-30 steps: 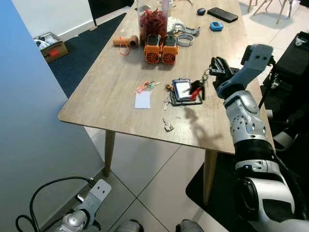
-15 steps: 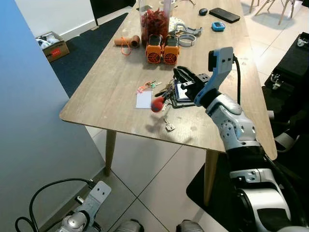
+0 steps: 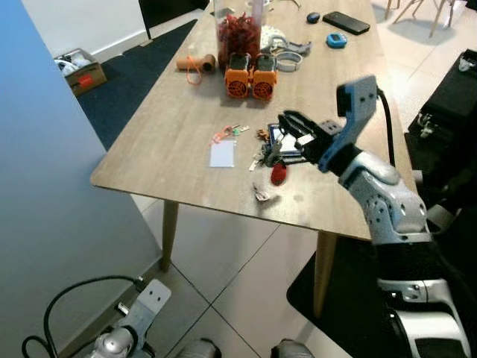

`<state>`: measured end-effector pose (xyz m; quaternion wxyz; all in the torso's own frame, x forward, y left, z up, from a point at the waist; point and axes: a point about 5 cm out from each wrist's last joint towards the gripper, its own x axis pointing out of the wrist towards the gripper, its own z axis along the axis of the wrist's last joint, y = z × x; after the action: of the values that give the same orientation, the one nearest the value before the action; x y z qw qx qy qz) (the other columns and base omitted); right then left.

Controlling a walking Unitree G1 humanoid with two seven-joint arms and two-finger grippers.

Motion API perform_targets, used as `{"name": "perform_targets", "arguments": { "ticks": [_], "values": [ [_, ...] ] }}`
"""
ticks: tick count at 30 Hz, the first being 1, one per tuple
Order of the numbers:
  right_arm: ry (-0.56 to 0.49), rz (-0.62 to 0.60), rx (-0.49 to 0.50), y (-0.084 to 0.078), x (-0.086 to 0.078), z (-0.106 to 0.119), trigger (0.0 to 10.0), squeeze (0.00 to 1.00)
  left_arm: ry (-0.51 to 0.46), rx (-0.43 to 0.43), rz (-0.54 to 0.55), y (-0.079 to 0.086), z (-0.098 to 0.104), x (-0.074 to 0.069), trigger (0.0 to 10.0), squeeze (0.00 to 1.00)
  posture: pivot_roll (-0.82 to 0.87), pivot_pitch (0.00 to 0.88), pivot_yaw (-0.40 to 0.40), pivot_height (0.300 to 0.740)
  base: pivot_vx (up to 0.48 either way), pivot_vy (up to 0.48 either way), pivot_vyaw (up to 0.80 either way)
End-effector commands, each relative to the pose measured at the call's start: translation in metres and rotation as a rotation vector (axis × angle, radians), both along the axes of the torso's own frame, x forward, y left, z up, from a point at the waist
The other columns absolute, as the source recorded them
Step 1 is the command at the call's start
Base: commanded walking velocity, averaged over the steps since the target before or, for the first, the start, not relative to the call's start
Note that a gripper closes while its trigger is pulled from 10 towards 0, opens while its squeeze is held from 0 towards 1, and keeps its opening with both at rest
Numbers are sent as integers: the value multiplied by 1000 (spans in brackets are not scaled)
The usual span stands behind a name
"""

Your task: Hang keys on a hook

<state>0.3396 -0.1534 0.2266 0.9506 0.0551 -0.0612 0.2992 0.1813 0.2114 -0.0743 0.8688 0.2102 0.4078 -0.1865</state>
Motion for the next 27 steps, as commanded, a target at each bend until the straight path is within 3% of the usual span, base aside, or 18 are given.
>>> {"name": "perform_targets", "arguments": {
  "ticks": [1, 11, 22, 24, 26, 27],
  "values": [
    [1, 7, 3, -1, -6, 0, 0, 0, 23, 10, -3, 4, -2, -6, 10000, 0, 65, 142, 23, 740, 0, 0, 0],
    [57, -5, -7, -8, -25, -14, 0, 0, 22, 9, -7, 3, -2, -5, 10000, 0, 63, 138, 23, 740, 0, 0, 0],
    [51, -50, 0, -24, -40, -6, 0, 0, 20, 6, -2, 3, -2, -5, 10000, 0, 63, 119, 14, 740, 0, 0, 0],
    [30, -77, 30, -33, -48, 1, 0, 0, 3, -30, 66, 4, -1, -5, 10000, 0, 60, 114, 14, 740, 0, 0, 0],
    [30, -77, 30, -33, -48, 1, 0, 0, 3, -30, 66, 4, -1, -5, 10000, 0, 60, 114, 14, 740, 0, 0, 0],
    [9, -114, 60, -42, -54, 6, 0, 0, -14, -69, 116, 4, -1, -4, 10000, 0, 54, 109, 20, 740, 0, 0, 0]
  ]
}}
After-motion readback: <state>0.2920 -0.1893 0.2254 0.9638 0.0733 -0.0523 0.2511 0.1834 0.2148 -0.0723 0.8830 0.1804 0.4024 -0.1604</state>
